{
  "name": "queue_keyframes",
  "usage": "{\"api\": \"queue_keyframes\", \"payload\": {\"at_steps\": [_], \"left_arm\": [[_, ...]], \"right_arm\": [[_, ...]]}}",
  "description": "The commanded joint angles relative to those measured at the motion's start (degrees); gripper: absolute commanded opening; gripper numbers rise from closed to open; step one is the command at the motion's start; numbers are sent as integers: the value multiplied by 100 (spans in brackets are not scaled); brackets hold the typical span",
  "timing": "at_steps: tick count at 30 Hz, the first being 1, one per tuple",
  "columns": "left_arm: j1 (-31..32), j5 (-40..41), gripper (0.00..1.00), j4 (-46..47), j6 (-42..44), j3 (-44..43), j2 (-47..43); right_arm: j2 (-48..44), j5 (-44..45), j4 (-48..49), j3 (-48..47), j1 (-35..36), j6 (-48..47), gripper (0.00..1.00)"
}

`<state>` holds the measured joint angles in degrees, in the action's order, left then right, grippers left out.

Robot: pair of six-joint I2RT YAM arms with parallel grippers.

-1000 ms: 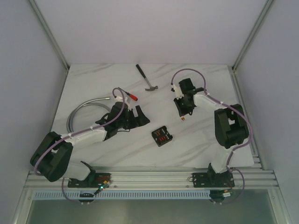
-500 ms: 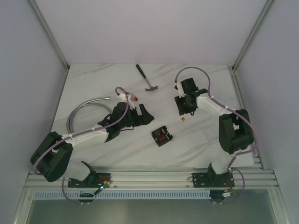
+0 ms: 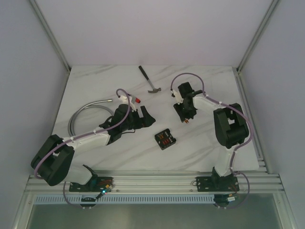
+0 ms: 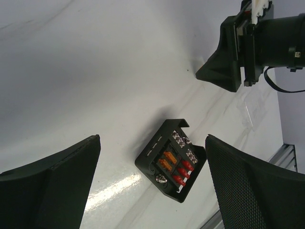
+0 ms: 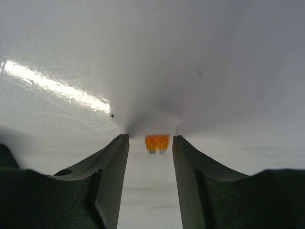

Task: Snap on the fuse box
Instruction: Pick up the fuse from the center of the board.

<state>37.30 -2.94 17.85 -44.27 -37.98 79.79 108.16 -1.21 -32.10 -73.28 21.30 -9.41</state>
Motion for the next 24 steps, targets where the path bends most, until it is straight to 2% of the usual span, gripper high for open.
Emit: {"api": "queue_keyframes", "payload": {"at_steps": [1,8,17,24], "left_arm": [[-28,36,100,-86,4,-24,63],[-27,0,100,-81,1,-25,63],[-30,-53,100,-80,-22,-9,63],[-29,-83,100,-82,-49,-3,63]], "right_arm": [[242,184,-180,-268,65,-180,47],[350,323,-280,-204,57,-182,41],[327,236,-339,-71,-23,-43,42],[444,222,-346,-29,-170,186,38]]}}
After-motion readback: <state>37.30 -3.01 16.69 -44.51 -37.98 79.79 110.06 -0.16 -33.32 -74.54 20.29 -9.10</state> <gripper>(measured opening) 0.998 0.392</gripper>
